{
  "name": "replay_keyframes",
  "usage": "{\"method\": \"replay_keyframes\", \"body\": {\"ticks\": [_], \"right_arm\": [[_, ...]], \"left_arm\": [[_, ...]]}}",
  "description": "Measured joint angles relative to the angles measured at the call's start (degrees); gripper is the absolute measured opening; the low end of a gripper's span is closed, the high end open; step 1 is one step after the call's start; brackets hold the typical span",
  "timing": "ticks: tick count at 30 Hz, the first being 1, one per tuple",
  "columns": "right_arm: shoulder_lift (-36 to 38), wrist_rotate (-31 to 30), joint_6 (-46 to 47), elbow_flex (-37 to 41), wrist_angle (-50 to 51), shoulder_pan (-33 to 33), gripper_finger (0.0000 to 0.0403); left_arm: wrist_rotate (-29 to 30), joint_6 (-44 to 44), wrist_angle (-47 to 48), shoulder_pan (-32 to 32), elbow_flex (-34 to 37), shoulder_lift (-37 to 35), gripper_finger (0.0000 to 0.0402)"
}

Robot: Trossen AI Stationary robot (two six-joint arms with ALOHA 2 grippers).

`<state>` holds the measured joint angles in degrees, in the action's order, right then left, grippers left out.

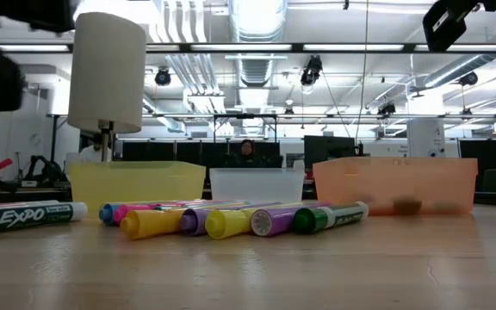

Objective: Pick & Place Markers
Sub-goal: Put the small yellow highlighter pen into the orange bin

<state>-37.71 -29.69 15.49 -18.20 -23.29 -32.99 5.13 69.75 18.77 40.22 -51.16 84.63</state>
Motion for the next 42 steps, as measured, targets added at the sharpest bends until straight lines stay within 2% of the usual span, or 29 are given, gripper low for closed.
{"method": "replay_keyframes", "body": {"ticks": [3, 12, 21, 26, 30, 33, 35, 37, 42], "right_arm": [[0.0, 0.0, -0.6, 0.0, 0.0, 0.0, 0.0043], [-0.6, 0.2, -0.9, 0.0, 0.4, 0.0, 0.0043], [-0.7, 0.2, -0.9, 0.0, 0.4, 0.0, 0.0043], [-0.7, 0.1, -1.1, 0.0, 0.4, 0.0, 0.0043], [-0.7, 0.1, -1.2, 0.0, 0.4, 0.0, 0.0043], [-0.7, 0.1, -1.1, 0.0, 0.4, 0.0, 0.0043], [-0.7, 0.1, -1.1, 0.0, 0.4, 0.0, 0.0043], [-0.7, 0.1, -1.1, 0.0, 0.4, 0.0, 0.0043], [-0.7, 0.1, -1.1, 0.0, 0.4, 0.0, 0.0043]], "left_arm": [[1.0, 3.5, 0.1, 1.8, 0.0, 1.4, 0.0174], [3.2, 4.9, 0.5, 4.2, -2.4, 8.4, 0.0174], [-0.2, 4.3, 7.2, 4.9, -6.6, 15.2, 0.0174], [-1.5, 2.0, 8.8, 5.0, -9.4, 14.8, 0.0174], [-1.1, -1.0, 16.7, 5.9, -13.1, 13.6, 0.0174], [1.5, -1.8, 24.9, 7.0, -15.6, 13.6, 0.0174], [2.3, -1.8, 26.8, 7.3, -15.7, 13.7, 0.0174], [2.4, -1.8, 27.0, 7.4, -14.3, 13.9, 0.0174], [2.5, -1.2, 20.9, 7.4, -11.0, 14.0, 0.0174]]}}
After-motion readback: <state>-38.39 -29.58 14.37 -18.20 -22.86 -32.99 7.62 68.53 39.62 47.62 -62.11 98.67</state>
